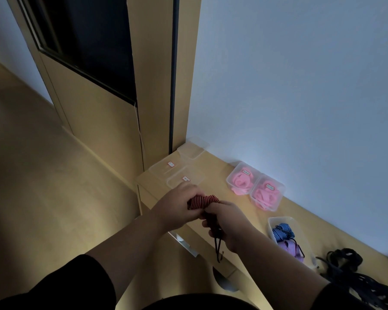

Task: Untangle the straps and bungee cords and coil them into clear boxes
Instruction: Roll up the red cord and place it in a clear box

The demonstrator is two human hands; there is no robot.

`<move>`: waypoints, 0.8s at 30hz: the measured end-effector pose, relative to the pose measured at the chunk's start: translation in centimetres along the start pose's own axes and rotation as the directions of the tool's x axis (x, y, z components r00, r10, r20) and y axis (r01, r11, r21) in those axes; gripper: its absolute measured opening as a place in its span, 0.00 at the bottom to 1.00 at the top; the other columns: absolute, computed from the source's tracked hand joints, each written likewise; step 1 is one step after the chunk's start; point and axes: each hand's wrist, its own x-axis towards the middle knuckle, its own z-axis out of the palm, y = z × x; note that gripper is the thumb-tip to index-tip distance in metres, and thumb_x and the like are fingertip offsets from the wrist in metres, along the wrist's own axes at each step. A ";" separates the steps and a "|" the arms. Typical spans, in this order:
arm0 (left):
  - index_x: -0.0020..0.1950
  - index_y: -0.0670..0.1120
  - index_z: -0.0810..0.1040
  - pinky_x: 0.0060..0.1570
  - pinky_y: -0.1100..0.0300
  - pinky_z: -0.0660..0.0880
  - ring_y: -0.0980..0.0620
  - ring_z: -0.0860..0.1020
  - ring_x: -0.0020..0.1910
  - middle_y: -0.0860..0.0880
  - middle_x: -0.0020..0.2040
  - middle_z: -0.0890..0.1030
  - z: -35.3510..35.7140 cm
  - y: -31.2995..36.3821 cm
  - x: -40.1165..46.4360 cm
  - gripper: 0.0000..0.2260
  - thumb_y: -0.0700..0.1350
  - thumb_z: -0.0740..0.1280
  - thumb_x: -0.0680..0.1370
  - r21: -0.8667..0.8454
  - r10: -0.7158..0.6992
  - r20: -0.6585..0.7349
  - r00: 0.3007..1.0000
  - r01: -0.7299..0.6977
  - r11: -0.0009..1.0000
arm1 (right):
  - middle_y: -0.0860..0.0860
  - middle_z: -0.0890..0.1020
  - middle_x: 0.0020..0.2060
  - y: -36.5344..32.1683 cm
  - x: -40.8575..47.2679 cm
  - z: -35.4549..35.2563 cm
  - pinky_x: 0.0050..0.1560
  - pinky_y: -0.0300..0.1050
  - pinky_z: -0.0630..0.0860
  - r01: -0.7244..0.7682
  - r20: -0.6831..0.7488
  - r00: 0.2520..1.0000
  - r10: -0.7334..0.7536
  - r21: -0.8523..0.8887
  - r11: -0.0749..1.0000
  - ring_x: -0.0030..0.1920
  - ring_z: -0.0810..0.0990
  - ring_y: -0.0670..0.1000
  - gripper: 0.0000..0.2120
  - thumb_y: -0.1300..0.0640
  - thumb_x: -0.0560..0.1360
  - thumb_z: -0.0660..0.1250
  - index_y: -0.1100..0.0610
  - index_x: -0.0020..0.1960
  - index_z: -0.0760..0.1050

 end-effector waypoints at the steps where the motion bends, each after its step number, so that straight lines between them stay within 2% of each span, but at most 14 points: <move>1: 0.57 0.54 0.78 0.46 0.63 0.73 0.60 0.74 0.49 0.56 0.51 0.74 0.1 0.0 0.0 0.13 0.52 0.71 0.73 0.013 0.042 0.010 0.999 -0.043 0.999 | 0.55 0.84 0.39 0.0 0.1 0.0 0.32 0.43 0.74 -0.021 -0.007 1.000 0.021 0.008 1.000 0.32 0.81 0.49 0.10 0.59 0.79 0.64 0.61 0.56 0.79; 4: 0.56 0.51 0.79 0.47 0.63 0.72 0.57 0.73 0.50 0.53 0.53 0.72 0.6 -0.4 -0.1 0.10 0.47 0.70 0.75 0.037 0.110 0.055 0.992 -0.113 0.993 | 0.56 0.85 0.39 0.1 0.3 -0.1 0.32 0.43 0.72 -0.058 -0.008 0.998 0.059 0.009 0.998 0.33 0.80 0.49 0.16 0.48 0.81 0.63 0.61 0.55 0.81; 6: 0.55 0.54 0.78 0.49 0.67 0.71 0.60 0.72 0.51 0.55 0.53 0.70 0.9 -0.6 -0.3 0.09 0.48 0.70 0.75 -0.020 0.104 0.087 0.991 -0.103 0.994 | 0.56 0.85 0.39 0.2 0.5 -0.3 0.31 0.43 0.72 -0.028 -0.017 0.999 0.028 -0.028 0.999 0.33 0.79 0.49 0.18 0.46 0.83 0.63 0.61 0.53 0.82; 8: 0.56 0.58 0.76 0.52 0.71 0.71 0.62 0.73 0.54 0.60 0.56 0.70 1.1 -0.9 -0.4 0.12 0.54 0.71 0.73 -0.086 0.040 0.105 0.994 -0.031 0.996 | 0.57 0.83 0.40 0.3 0.6 -0.5 0.31 0.43 0.73 -0.013 -0.030 0.999 0.012 -0.039 0.999 0.34 0.79 0.50 0.17 0.47 0.83 0.63 0.61 0.54 0.81; 10: 0.60 0.63 0.71 0.55 0.67 0.75 0.62 0.75 0.58 0.61 0.61 0.70 1.3 -0.9 -0.7 0.20 0.62 0.71 0.71 -0.242 -0.138 0.103 0.985 0.160 0.957 | 0.58 0.83 0.43 0.2 0.8 -0.8 0.31 0.42 0.75 -0.006 -0.046 0.999 0.003 -0.051 0.999 0.36 0.80 0.50 0.13 0.49 0.83 0.64 0.59 0.56 0.80; 11: 0.63 0.63 0.69 0.53 0.64 0.78 0.59 0.77 0.58 0.60 0.63 0.71 1.4 -0.8 -0.8 0.25 0.65 0.72 0.69 -0.372 -0.254 0.122 0.960 0.281 0.885 | 0.58 0.84 0.44 0.1 0.8 -0.9 0.32 0.42 0.76 -0.001 -0.058 0.998 -0.002 -0.060 0.998 0.36 0.80 0.50 0.11 0.50 0.83 0.65 0.57 0.57 0.79; 13: 0.66 0.57 0.69 0.44 0.57 0.81 0.51 0.83 0.53 0.52 0.63 0.76 1.8 -0.7 -0.7 0.31 0.66 0.74 0.68 -0.609 -0.404 0.237 0.883 0.459 0.646 | 0.58 0.84 0.46 0.0 0.9 -0.9 0.33 0.43 0.78 0.018 -0.057 0.998 -0.023 -0.080 0.997 0.37 0.82 0.50 0.09 0.52 0.82 0.66 0.56 0.58 0.79; 14: 0.65 0.52 0.72 0.42 0.54 0.82 0.47 0.85 0.51 0.47 0.60 0.80 1.9 -0.7 -0.6 0.32 0.65 0.76 0.67 -0.670 -0.432 0.312 0.846 0.518 0.532 | 0.58 0.85 0.47 0.0 0.9 -0.8 0.34 0.43 0.79 0.029 -0.038 0.999 -0.033 -0.094 0.995 0.37 0.83 0.50 0.09 0.53 0.82 0.66 0.56 0.58 0.79; 16: 0.63 0.45 0.78 0.41 0.52 0.82 0.41 0.85 0.50 0.41 0.55 0.84 1.9 -0.6 -0.3 0.33 0.62 0.80 0.65 -0.700 -0.432 0.397 0.810 0.571 0.429 | 0.59 0.86 0.47 0.1 1.0 -0.7 0.37 0.44 0.81 0.037 0.007 0.999 -0.037 -0.114 0.993 0.37 0.85 0.51 0.07 0.57 0.82 0.66 0.58 0.57 0.79; 20: 0.59 0.43 0.81 0.45 0.49 0.82 0.41 0.85 0.50 0.40 0.53 0.85 2.0 -0.4 -0.2 0.32 0.54 0.85 0.60 -0.725 -0.481 0.342 0.807 0.553 0.411 | 0.61 0.86 0.46 0.2 1.2 -1.0 0.46 0.49 0.85 0.020 0.039 0.999 -0.014 -0.163 0.986 0.40 0.87 0.54 0.07 0.60 0.81 0.67 0.61 0.57 0.78; 24: 0.59 0.46 0.78 0.45 0.53 0.82 0.40 0.84 0.52 0.39 0.56 0.81 2.3 -0.1 -0.5 0.23 0.45 0.81 0.68 -0.705 -0.521 0.274 0.809 0.537 0.463 | 0.57 0.86 0.46 -0.2 1.0 -1.8 0.43 0.45 0.84 0.026 0.099 0.995 0.006 -0.322 0.946 0.39 0.87 0.52 0.05 0.57 0.82 0.67 0.56 0.56 0.78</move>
